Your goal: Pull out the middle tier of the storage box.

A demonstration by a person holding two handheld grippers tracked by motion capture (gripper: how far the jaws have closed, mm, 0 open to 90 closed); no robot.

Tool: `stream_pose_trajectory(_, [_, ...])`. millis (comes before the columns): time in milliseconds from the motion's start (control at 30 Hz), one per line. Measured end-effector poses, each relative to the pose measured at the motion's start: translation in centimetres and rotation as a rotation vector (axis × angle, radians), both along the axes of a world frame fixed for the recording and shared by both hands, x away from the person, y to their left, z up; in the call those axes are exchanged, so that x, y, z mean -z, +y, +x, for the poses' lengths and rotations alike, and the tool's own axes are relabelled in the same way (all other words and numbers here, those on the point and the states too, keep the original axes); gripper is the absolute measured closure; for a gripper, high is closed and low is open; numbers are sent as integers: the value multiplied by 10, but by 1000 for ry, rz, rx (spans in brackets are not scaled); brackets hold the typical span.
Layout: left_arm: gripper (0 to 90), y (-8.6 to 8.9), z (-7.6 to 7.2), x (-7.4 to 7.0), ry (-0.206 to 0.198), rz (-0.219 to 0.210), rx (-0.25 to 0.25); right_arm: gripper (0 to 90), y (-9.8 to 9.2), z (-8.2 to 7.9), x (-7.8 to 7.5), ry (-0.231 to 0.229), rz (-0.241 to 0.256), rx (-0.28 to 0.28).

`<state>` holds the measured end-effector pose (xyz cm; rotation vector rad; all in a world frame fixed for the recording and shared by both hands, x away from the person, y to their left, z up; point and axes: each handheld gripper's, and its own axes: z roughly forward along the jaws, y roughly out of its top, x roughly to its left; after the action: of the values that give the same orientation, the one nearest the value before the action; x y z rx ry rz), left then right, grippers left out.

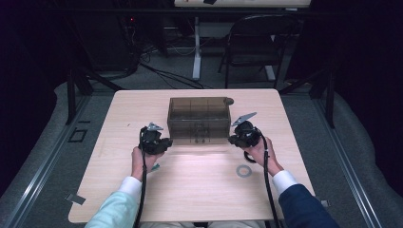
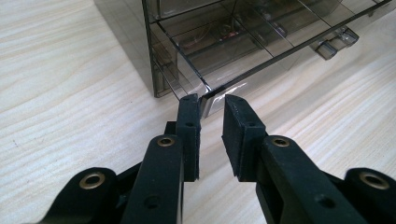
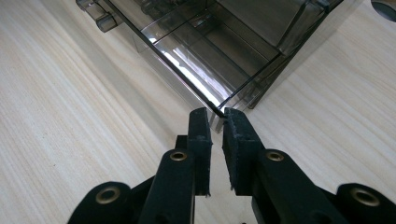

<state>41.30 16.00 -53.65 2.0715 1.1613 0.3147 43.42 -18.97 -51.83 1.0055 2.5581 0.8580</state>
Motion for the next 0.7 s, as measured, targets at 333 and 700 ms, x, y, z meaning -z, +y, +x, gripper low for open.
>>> stream_pose_trajectory(333, [765,2,-3,0,15,-7,14,823,-1,-3,0,11,3,-7])
stream_pose_trajectory(700, [766,4,-6,0,28,-22,20,824,-1,-7,-1,18,5,-11])
